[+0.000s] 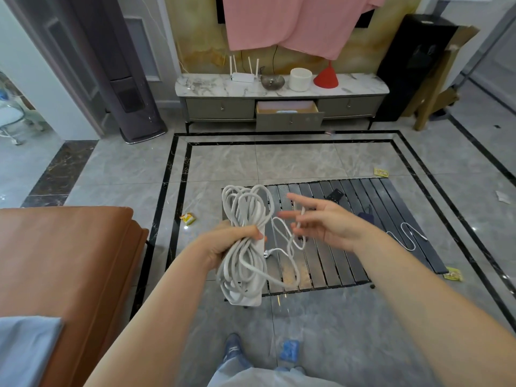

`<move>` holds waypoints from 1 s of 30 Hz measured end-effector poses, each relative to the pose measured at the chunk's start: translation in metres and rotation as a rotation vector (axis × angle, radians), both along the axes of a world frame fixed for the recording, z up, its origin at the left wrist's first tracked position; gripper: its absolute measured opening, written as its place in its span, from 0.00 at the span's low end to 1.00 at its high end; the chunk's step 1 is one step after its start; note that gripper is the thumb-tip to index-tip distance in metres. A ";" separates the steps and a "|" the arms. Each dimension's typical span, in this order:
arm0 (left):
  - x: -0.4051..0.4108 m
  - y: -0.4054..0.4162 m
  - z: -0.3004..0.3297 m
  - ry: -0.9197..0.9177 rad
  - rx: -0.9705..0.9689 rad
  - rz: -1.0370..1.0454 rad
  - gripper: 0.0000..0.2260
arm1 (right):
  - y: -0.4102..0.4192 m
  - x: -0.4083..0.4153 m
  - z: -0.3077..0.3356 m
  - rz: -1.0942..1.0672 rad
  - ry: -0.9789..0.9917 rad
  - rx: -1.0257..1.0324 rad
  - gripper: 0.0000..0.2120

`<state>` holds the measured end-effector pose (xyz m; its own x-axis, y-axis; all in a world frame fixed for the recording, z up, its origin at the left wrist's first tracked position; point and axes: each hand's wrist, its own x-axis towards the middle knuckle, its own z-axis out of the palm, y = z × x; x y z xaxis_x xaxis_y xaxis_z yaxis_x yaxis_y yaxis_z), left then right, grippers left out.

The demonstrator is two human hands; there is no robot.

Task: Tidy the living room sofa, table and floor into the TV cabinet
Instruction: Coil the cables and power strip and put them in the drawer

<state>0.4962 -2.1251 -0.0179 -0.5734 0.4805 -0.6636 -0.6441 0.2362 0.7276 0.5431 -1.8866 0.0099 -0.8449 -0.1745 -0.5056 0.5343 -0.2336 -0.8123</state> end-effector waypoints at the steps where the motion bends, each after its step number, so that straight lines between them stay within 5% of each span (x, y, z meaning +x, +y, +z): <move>1: 0.002 0.001 -0.001 -0.004 -0.001 -0.021 0.23 | -0.003 -0.002 0.003 -0.076 0.033 -0.044 0.25; 4: 0.009 0.006 -0.001 -0.020 0.010 -0.038 0.27 | -0.020 -0.006 0.007 -0.348 0.122 -0.190 0.22; 8: 0.018 0.015 -0.006 -0.072 0.077 0.060 0.19 | -0.048 -0.004 -0.004 -0.603 0.226 -0.171 0.22; 15: 0.020 0.025 -0.009 -0.055 0.108 0.207 0.15 | -0.076 0.005 -0.015 -0.458 0.378 0.224 0.30; 20: 0.021 0.031 -0.008 -0.092 0.208 0.314 0.26 | -0.076 0.008 -0.018 -0.451 0.412 0.702 0.25; 30: 0.011 0.028 -0.017 -0.048 0.195 0.529 0.25 | -0.071 0.019 -0.028 -0.347 -0.042 0.315 0.08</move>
